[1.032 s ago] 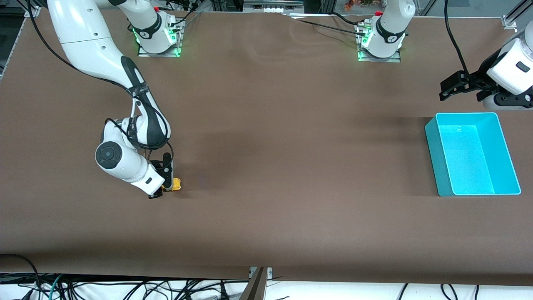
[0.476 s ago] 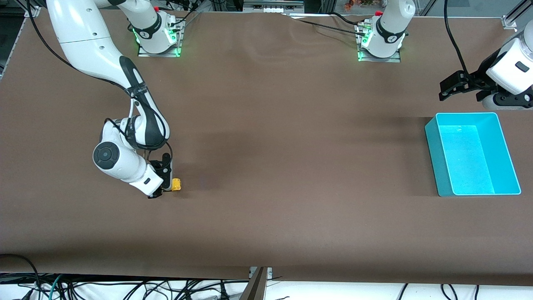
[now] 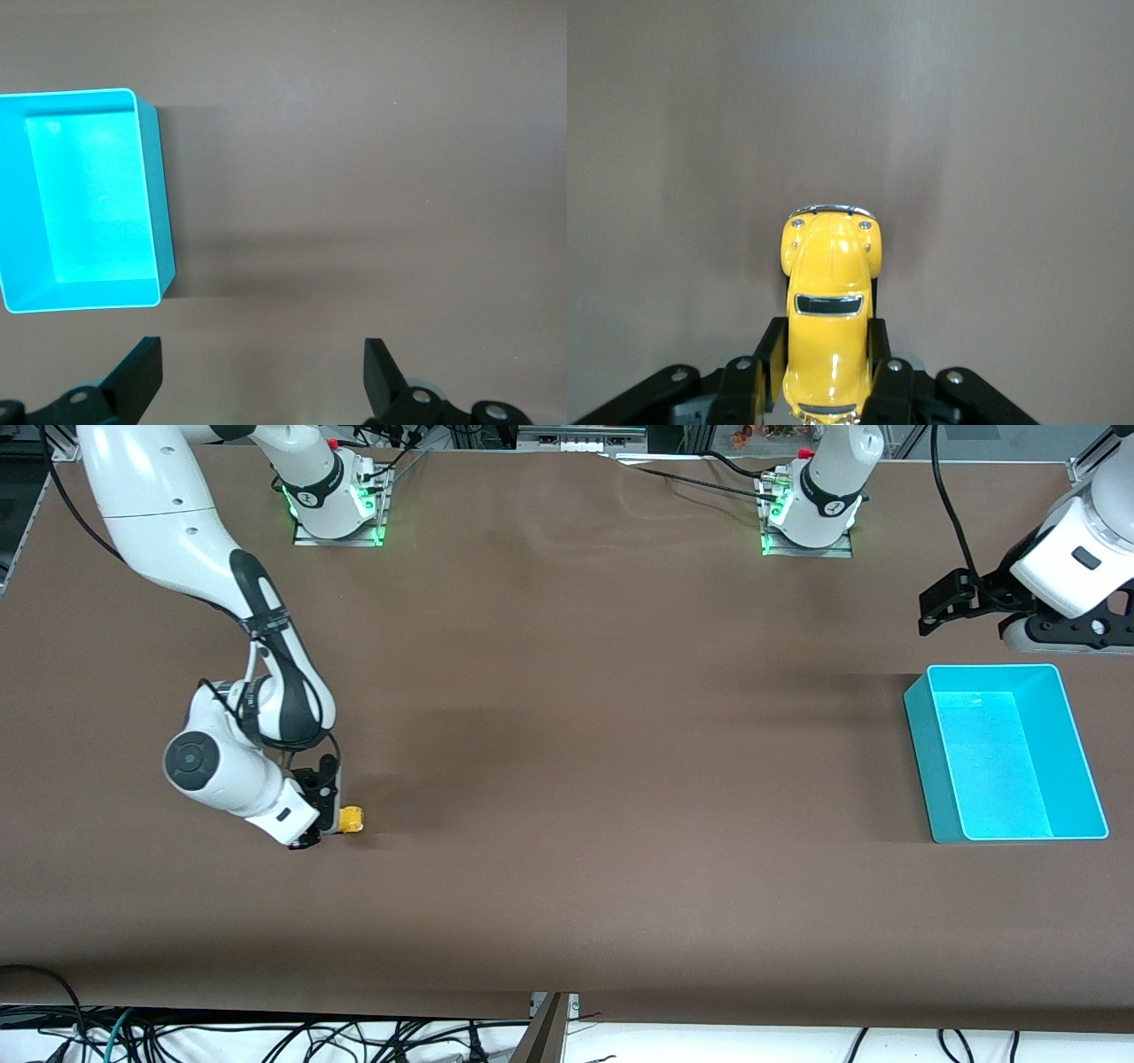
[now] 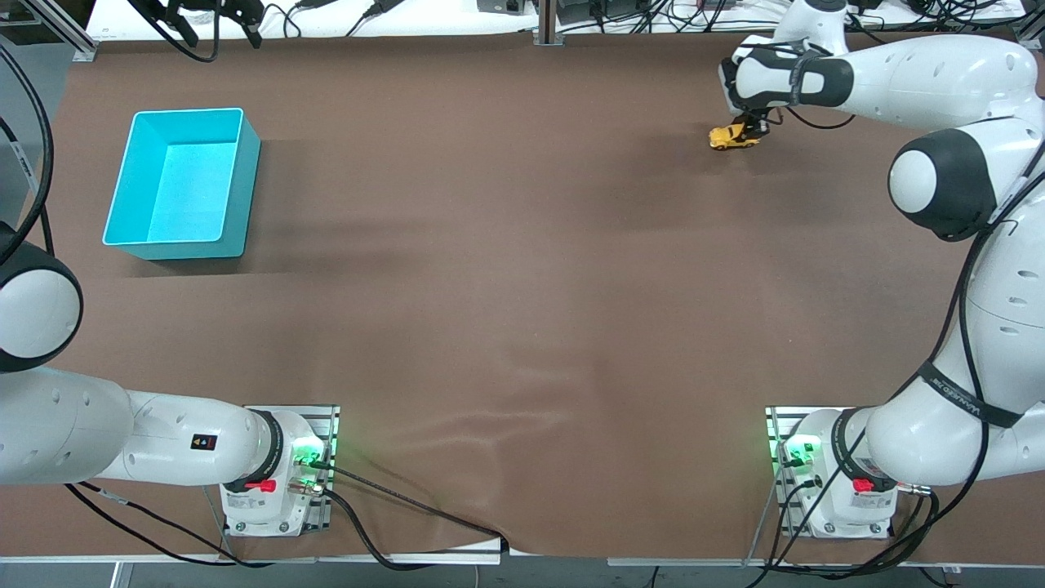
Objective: Wind and store yellow beetle car
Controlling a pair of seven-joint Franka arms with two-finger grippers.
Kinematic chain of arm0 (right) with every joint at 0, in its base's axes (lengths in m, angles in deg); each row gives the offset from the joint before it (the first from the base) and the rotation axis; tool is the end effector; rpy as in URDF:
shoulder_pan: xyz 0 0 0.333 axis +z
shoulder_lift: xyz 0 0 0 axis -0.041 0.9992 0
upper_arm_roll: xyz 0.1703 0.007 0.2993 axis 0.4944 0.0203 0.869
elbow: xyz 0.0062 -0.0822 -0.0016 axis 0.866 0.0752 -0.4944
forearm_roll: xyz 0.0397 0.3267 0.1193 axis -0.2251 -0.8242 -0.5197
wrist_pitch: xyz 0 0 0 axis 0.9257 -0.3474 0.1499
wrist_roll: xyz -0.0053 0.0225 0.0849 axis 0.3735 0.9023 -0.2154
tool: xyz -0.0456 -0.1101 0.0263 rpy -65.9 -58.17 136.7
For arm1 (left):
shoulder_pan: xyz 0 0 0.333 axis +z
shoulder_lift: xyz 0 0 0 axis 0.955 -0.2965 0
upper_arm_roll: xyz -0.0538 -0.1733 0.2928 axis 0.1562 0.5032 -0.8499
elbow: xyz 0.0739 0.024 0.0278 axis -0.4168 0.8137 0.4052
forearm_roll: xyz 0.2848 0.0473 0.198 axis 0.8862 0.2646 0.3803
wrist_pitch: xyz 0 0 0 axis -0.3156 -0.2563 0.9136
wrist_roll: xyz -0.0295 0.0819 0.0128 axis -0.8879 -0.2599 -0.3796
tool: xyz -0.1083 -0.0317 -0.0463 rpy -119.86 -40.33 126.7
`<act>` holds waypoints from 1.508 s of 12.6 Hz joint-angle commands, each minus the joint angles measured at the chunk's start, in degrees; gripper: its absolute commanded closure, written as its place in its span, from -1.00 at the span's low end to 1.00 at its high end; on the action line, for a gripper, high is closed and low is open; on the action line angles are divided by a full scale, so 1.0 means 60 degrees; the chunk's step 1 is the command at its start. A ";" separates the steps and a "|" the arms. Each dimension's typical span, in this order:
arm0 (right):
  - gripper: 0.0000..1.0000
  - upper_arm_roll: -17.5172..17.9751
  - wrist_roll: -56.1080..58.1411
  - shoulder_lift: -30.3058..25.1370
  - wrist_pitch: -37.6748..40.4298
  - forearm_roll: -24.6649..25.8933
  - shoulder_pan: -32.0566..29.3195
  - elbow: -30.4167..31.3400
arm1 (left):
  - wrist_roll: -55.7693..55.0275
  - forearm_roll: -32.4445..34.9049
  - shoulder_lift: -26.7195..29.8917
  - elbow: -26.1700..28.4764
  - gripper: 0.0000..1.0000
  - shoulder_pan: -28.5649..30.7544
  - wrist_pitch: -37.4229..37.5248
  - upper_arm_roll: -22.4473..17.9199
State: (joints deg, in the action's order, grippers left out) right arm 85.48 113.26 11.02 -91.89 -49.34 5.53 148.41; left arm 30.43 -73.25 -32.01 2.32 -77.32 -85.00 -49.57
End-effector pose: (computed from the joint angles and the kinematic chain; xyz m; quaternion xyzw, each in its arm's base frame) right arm 0.6753 0.0721 0.2417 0.6691 0.7430 0.0186 0.0023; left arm 0.4999 -0.0466 0.6340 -0.9993 0.0031 0.0375 0.0008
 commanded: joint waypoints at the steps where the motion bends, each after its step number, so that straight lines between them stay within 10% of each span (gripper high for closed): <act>1: 0.48 0.0111 0.0934 -0.0026 -0.0008 -0.0144 -0.0637 0.0387 | 0.0027 -0.0024 -0.0066 -0.0185 -1.00 0.0174 0.0137 -0.0012; 11: 0.45 0.0111 0.2314 -0.0026 -0.0052 -0.0144 -0.1694 0.0328 | 0.0012 -0.0009 -0.0095 -0.0215 -1.00 0.0218 0.0079 0.0091; 12: 0.34 0.0111 0.2314 -0.0026 -0.0038 -0.0144 -0.1679 0.0270 | 0.0027 -0.0009 -0.0095 -0.0215 -1.00 0.0218 0.0079 0.0076; 13: -0.90 0.0140 0.2242 -0.0055 -0.0008 -0.0202 -0.1679 0.0226 | 0.0013 -0.0009 -0.0095 -0.0215 -1.00 0.0218 0.0064 0.0076; 19: -0.99 0.0463 0.1511 -0.0333 0.1704 -0.0350 -0.1547 -0.1413 | -0.0002 -0.0009 -0.0081 -0.0215 -1.00 0.0204 0.0079 0.0090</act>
State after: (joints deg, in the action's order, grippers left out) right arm 87.87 123.95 9.81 -85.40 -50.38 -3.41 142.47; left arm 30.43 -73.25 -32.12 2.32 -76.23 -85.00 -49.25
